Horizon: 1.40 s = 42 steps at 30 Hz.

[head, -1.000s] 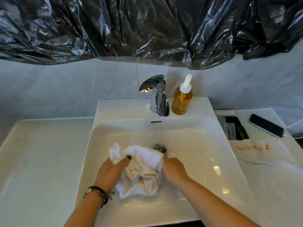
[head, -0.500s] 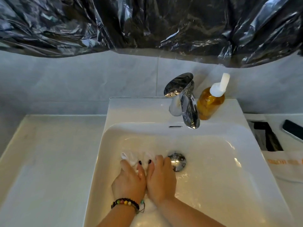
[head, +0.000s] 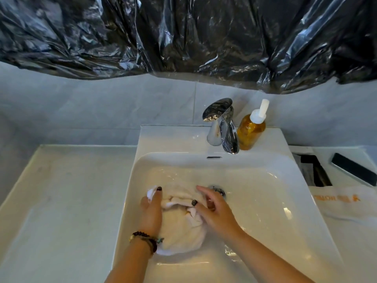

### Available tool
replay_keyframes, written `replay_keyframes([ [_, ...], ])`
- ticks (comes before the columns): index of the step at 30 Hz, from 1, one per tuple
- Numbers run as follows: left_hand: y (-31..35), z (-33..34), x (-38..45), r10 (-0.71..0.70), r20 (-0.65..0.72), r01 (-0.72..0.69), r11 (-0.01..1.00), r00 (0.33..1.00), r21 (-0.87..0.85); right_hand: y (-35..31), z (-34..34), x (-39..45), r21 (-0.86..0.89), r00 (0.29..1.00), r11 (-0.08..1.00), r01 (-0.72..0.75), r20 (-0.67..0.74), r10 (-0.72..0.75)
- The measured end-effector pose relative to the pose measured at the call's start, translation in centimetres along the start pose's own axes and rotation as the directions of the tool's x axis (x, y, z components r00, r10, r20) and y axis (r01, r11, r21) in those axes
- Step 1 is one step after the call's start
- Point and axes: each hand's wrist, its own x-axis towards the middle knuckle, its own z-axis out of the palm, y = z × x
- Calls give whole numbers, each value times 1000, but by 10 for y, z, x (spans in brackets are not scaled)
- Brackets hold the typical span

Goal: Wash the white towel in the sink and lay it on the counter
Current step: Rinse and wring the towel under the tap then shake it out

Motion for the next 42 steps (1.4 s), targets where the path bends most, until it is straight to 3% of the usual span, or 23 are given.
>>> replay_keyframes([
  [4,17,-13,-9,-24,158,54,981,987,-187,-18,-11,-23,-101,975,982,160,173,-141],
  [9,43,-17,-37,35,210,43,935,977,-353,-56,-16,-28,-287,978,935,206,80,-191],
  [14,51,-17,-64,126,185,-61,945,975,-320,-100,-33,-46,-510,961,828,231,-14,-277],
  [16,46,-13,-66,119,174,-58,945,978,-321,-118,-41,-53,-503,966,841,202,-38,-255],
  [19,43,-5,-75,177,233,-114,959,956,-258,-134,-50,-58,-382,972,911,156,-103,-210],
  [23,44,-5,-95,222,210,-187,967,952,-174,-156,-62,-68,-177,958,976,127,-232,-167],
  [28,47,-7,-114,268,328,-223,960,906,-169,-191,-80,-77,153,974,985,83,-223,-47],
  [34,42,6,-123,453,397,-447,887,798,-113,-213,-88,-86,475,992,880,2,-115,59],
  [39,41,28,-130,580,409,-590,799,705,-117,-228,-96,-93,781,988,624,0,-95,119],
  [42,44,44,-133,515,355,-499,855,780,-144,-232,-103,-92,881,981,473,-23,-71,180],
])
